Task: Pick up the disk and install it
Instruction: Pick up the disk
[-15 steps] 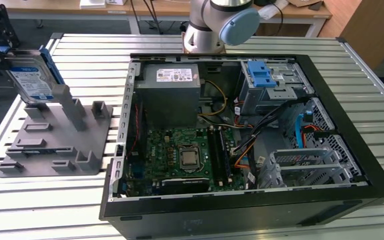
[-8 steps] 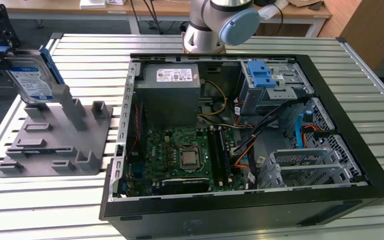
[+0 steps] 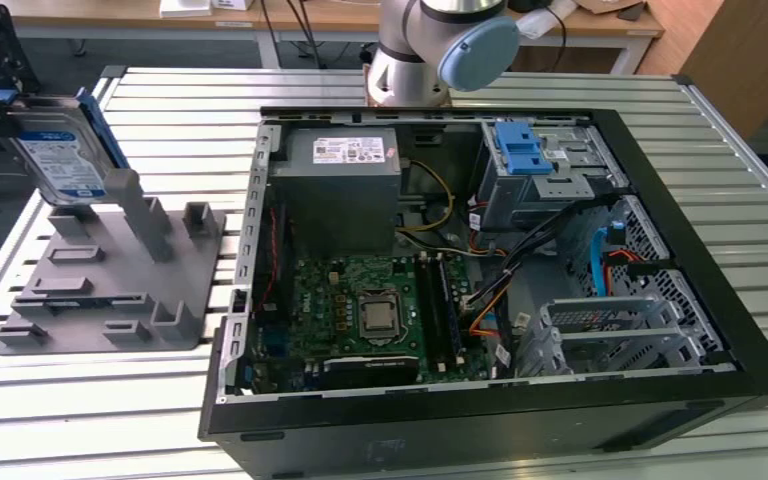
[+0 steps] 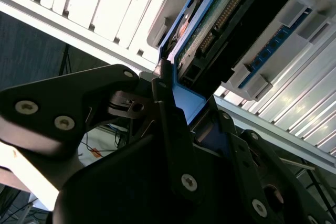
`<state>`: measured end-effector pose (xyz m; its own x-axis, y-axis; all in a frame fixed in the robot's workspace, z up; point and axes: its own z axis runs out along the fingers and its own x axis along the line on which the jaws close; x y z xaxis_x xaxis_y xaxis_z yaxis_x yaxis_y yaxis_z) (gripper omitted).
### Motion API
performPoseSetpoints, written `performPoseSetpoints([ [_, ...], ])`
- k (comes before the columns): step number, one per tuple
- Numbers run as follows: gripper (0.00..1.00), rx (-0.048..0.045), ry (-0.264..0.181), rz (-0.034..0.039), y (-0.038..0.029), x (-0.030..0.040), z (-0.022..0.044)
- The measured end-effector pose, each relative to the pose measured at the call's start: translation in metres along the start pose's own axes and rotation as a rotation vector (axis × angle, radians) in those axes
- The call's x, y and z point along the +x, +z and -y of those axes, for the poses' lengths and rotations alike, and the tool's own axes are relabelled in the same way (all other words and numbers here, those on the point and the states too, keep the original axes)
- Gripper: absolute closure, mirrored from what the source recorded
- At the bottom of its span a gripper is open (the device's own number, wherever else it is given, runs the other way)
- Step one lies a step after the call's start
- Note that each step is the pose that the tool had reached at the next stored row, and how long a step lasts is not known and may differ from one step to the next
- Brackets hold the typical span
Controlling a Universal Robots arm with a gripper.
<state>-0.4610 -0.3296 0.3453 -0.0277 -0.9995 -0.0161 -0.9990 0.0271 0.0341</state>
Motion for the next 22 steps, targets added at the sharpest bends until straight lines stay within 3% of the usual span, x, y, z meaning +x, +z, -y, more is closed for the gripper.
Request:
performPoseSetpoints([
  [6,0.64,0.0002,0.0,0.0001,-0.0051,-0.0001,-0.0002],
  [22,0.64,-0.0001,0.0,0.0,-0.0113,-0.0002,-0.0004],
])
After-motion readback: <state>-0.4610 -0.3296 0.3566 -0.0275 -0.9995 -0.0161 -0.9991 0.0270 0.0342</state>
